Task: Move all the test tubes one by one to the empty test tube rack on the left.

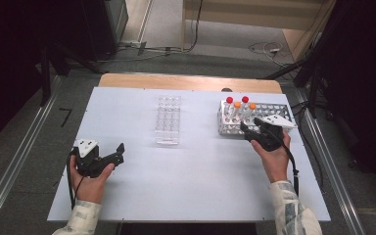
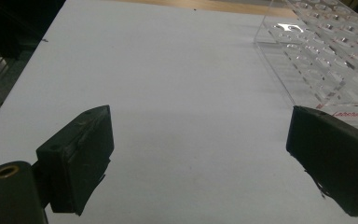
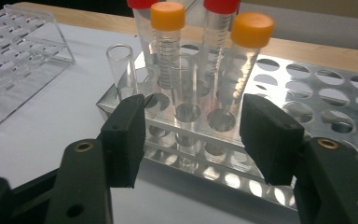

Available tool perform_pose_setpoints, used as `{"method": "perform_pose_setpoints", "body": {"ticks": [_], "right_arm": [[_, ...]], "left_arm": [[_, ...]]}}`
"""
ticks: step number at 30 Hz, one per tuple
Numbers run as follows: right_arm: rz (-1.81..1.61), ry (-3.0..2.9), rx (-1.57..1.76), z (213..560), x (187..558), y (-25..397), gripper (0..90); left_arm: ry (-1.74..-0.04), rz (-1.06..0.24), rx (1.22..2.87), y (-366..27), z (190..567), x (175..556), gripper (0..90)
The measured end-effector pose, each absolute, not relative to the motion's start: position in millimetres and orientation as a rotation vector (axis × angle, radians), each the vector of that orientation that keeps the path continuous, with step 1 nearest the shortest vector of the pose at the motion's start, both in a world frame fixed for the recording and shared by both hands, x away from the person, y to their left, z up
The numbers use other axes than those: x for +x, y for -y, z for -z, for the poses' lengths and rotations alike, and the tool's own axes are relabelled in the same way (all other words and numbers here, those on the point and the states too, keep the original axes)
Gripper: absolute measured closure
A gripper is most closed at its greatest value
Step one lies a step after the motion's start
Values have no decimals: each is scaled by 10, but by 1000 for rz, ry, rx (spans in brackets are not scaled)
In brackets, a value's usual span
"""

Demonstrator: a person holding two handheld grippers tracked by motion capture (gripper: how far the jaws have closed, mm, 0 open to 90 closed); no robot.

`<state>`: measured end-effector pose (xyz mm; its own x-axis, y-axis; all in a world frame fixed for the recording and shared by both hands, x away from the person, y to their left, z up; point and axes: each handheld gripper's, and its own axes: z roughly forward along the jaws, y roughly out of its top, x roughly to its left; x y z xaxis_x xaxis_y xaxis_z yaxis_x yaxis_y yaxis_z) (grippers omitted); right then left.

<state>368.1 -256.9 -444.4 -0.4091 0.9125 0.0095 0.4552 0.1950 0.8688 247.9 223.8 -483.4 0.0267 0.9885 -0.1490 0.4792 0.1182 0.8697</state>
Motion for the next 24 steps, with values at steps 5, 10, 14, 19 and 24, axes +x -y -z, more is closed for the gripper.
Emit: {"method": "perform_pose_setpoints", "body": {"ticks": [5, 10, 14, 19, 24], "right_arm": [[-1120, -1961, 1270, 4474, 3746, 2505, 512], [-1115, -1948, 1275, 4467, 3787, 2500, 571], [-1112, -1954, 1270, 4483, 3815, 2485, 595], [-1118, -1956, 1261, 4502, 3839, 2443, 624], [-1118, -1953, 1267, 4509, 3879, 2423, 674]], "left_arm": [[-1570, -777, 1477, -2237, 4833, 2478, 83], [-1570, -773, 1472, -2245, 4834, 2480, 83], [-1569, -773, 1475, -2245, 4836, 2482, 83], [-1569, -770, 1480, -2239, 4837, 2484, 83], [-1571, -767, 1479, -2246, 4840, 2484, 83]]}}
